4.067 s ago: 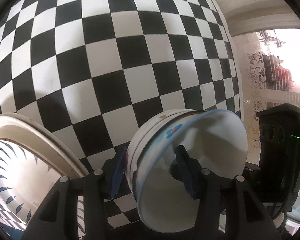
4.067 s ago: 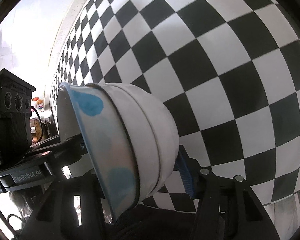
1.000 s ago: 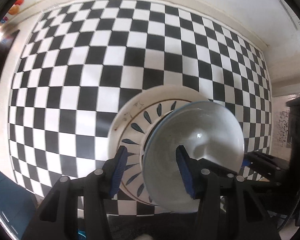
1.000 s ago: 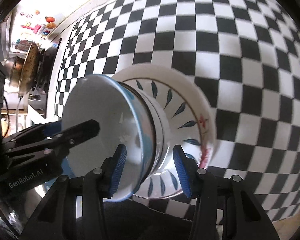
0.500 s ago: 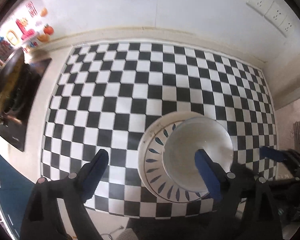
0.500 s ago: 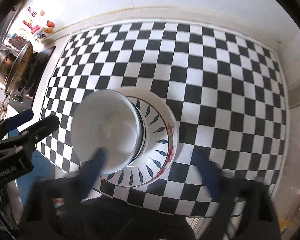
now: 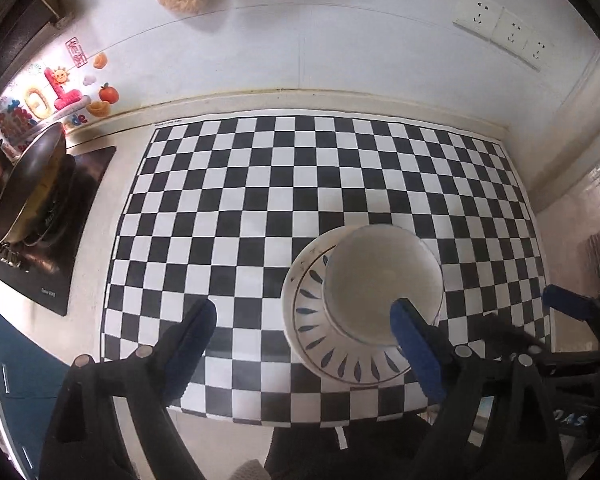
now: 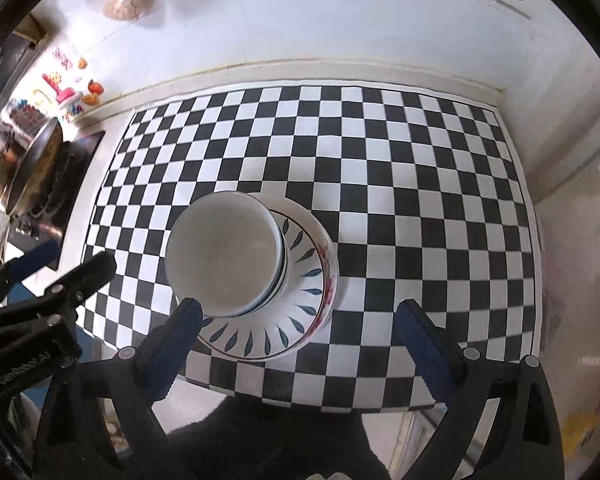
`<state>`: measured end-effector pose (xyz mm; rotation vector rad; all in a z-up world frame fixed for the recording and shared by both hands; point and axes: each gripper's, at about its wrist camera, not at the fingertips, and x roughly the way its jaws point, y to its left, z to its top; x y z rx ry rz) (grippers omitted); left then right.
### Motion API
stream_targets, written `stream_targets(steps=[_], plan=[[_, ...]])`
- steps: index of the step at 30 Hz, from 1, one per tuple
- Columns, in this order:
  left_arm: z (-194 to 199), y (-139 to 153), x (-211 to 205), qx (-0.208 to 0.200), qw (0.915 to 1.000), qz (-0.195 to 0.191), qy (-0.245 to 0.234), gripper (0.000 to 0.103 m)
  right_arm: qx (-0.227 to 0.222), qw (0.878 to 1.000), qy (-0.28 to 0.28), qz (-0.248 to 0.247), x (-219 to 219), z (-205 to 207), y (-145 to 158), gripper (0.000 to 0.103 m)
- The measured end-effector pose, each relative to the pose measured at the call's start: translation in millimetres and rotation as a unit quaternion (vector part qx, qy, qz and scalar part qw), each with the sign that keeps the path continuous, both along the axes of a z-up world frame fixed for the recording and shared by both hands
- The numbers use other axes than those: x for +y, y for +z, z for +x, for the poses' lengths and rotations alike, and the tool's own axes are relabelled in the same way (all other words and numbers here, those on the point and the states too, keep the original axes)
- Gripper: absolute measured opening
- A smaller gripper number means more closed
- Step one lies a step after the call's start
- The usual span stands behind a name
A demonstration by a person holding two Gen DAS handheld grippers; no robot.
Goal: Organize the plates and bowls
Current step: 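Open both grippers and lift them away from the stacked dishes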
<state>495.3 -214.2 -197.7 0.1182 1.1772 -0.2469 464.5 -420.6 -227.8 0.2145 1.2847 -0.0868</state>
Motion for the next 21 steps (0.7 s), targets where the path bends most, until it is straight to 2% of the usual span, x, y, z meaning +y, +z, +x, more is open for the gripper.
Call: stream_targets(steps=[7, 12, 19, 21], plan=[[-22.0, 26.2, -2.0, -0.052, 0.9981, -0.033, -0.005, 0.089, -0.044, 0.999, -0.006, -0.016, 2.1, -28.6, 32.6, 0.101], [-43.3, 52.5, -5.1, -0.112, 0.9934, -0.012, 0.021, 0.089, -0.085, 0.996, -0.011, -0.037, -1.9, -49.7, 61.7, 0.103], [-85.4, 90.5, 7.0, -0.161, 0.9859, -0.012, 0.044, 0.09, -0.137, 0.989, -0.013, -0.05, -0.9, -89.3, 102.8, 0.103], [-96.5, 98.3, 11.5, -0.17, 0.9839, -0.004, 0.054, 0.099, -0.152, 0.987, -0.012, -0.05, 2.6, -103.8, 115.3, 0.103]])
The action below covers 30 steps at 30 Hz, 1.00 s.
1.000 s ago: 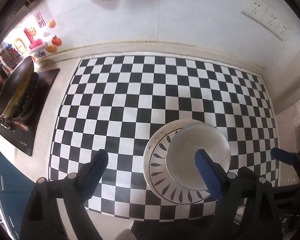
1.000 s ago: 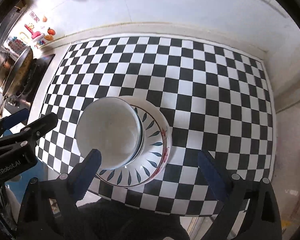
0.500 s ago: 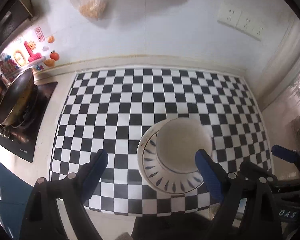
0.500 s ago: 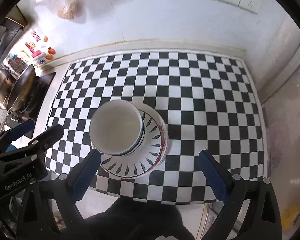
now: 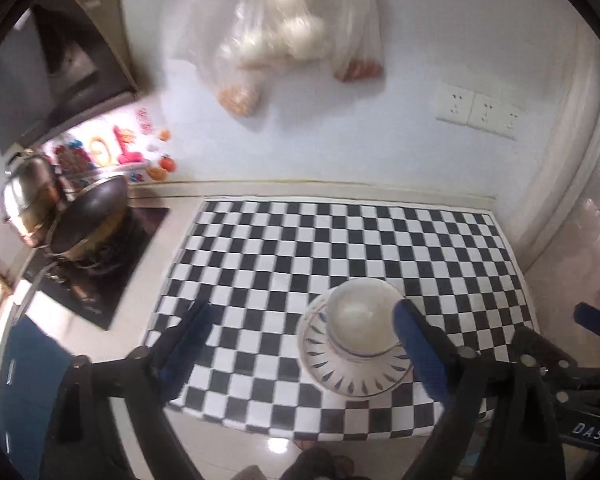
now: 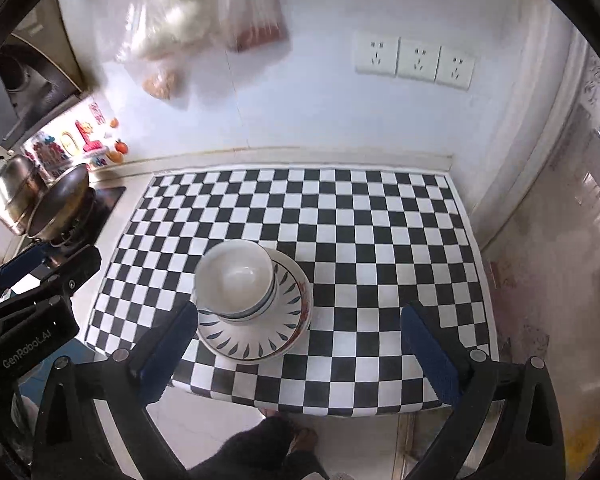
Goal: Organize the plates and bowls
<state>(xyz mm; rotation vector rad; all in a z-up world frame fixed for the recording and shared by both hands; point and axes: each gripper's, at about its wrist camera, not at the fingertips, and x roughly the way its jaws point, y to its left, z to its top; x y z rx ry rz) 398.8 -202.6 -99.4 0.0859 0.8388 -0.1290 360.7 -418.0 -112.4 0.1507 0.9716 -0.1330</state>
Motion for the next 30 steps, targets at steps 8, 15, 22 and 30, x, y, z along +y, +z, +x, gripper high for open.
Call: stream_targets(steps=[8, 15, 22, 30], plan=[[-60.0, 38.1, 22.6, -0.044, 0.9989, -0.004, 0.015, 0.102, -0.039, 0.999, 0.0, -0.012, 21.2, -51.9, 36.1, 0.103], [-101.1, 63.4, 47.5, -0.073, 0.9972, -0.011, 0.011, 0.102, -0.068, 0.997, -0.016, -0.025, 44.9, -102.0, 65.4, 0.103], [-144.3, 85.1, 89.1, -0.11, 0.9937, -0.02, 0.001, 0.102, -0.091, 0.994, -0.049, -0.031, 83.2, -158.2, 88.9, 0.103], [-196.9, 90.9, 124.6, -0.126, 0.9917, -0.007, -0.026, 0.102, -0.113, 0.99, -0.074, -0.048, 136.7, -225.6, 107.3, 0.103]])
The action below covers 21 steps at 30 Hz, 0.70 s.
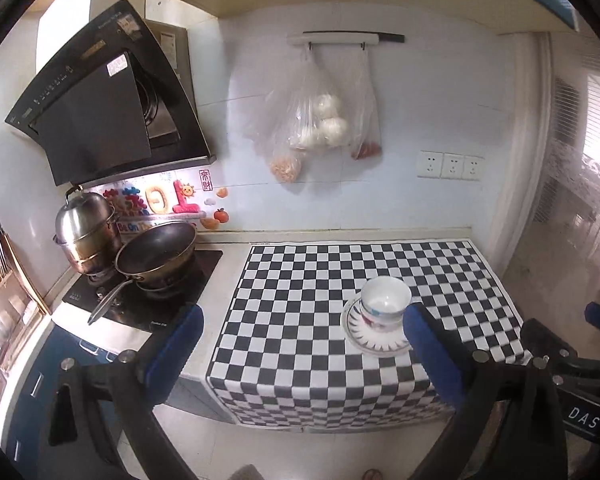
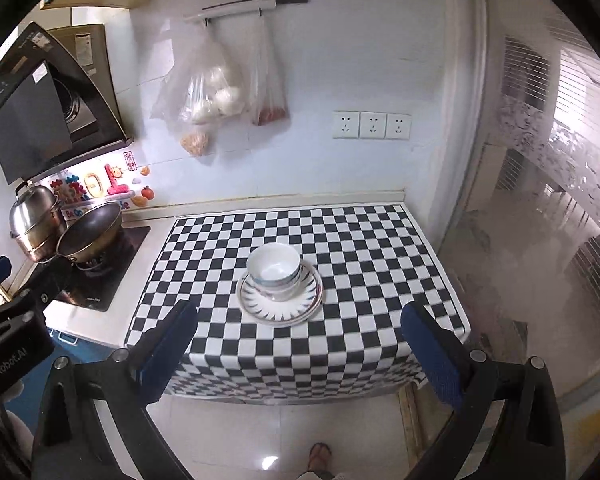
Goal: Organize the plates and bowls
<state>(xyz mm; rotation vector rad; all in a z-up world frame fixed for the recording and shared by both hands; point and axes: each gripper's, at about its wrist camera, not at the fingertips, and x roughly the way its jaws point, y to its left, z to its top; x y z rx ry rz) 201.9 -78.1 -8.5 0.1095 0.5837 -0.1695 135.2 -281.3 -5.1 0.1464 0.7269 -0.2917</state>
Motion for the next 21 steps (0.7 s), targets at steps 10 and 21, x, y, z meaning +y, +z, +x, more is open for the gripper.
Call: stream_targets(steps=[10, 21], plan=[[-67.7, 8.5, 28.5, -0.003, 0.9996, 0.011, -0.025, 0.102, -0.013, 1.0, -0.011, -0.012, 43.9, -84.1, 22.9, 0.103], [-131.3, 23.8, 41.5, -0.013, 0.9999, 0.004, -0.004, 0.102, -0.046, 0.999, 0.015, -0.019, 61.1, -165.5, 54.1, 0.103]])
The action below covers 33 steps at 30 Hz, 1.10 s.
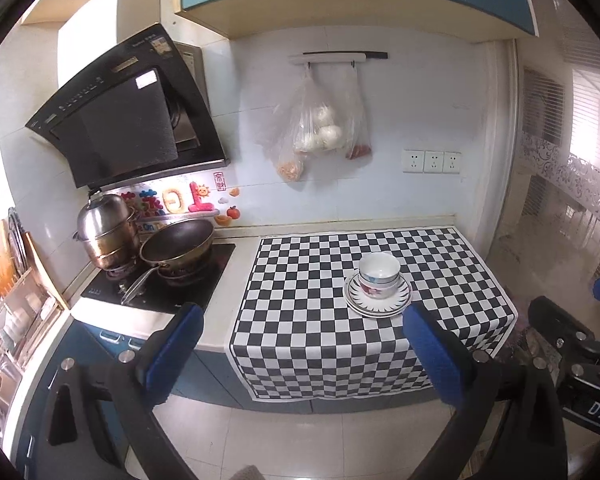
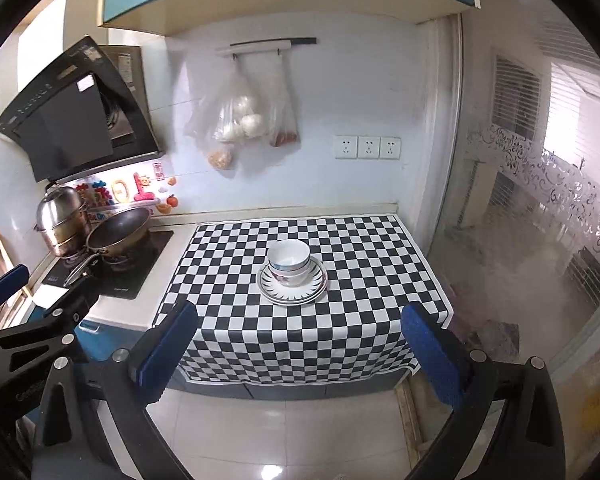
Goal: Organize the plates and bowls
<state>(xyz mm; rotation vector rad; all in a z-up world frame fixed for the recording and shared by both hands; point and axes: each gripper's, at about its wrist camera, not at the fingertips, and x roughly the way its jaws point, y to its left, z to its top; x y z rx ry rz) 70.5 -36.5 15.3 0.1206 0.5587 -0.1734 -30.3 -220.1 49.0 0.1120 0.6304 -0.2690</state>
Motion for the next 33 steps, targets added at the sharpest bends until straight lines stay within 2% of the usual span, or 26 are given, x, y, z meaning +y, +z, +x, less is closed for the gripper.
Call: stream_targets(steps=[8, 15, 33], plan=[[-36.6, 6.3, 6.5, -0.008, 0.9997, -0.005, 0.021, 0.102, 0.005, 1.0, 0.014, -0.008, 3.1, -34.0, 6.3, 0.103], [-51.4, 5.7, 8.3, -0.005, 0.9996, -0.006, 0.026, 0.102, 0.005, 1.0, 0.021, -0.005, 0.1, -41.9, 6.0, 0.103], [-46.7, 6.5, 8.8, -0.006, 0.9994, 0.003, 0.034, 0.102, 0.001, 1.0, 0.018, 0.002, -8.3, -32.4, 2.8, 0.103]])
